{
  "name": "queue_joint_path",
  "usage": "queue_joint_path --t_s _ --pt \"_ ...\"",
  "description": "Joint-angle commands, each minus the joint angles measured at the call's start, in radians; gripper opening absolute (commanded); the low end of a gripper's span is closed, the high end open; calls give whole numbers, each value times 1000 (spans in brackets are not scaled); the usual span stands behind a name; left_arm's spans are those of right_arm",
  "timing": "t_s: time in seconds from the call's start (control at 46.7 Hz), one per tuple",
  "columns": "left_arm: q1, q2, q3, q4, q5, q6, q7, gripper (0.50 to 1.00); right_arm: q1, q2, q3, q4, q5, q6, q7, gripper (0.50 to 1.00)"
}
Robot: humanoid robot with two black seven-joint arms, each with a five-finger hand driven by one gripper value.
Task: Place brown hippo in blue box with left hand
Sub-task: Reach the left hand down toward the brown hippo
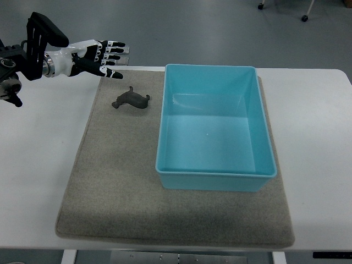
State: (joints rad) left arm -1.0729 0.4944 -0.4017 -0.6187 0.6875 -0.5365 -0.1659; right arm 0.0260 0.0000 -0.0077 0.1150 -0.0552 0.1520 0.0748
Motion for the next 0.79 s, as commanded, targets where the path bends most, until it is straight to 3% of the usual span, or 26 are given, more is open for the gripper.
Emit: queue_joint_path --t_s 0.0,0.214,0.342,0.535,0.77 --pt "-1 16 3 -26 36 6 0 996 0 0 0 0 0 0 0 936" --pt "-13 21 4 -30 240 32 -73 990 0 0 0 0 0 0 0 936" --pt "-12 21 29 -42 371 134 -115 990 0 0 0 0 0 0 -1 936" --pt "-12 10 86 -56 564 285 -116 992 0 0 0 0 0 0 -1 936" --pt "-16 -7 89 -61 718 299 -118 992 0 0 0 0 0 0 0 936"
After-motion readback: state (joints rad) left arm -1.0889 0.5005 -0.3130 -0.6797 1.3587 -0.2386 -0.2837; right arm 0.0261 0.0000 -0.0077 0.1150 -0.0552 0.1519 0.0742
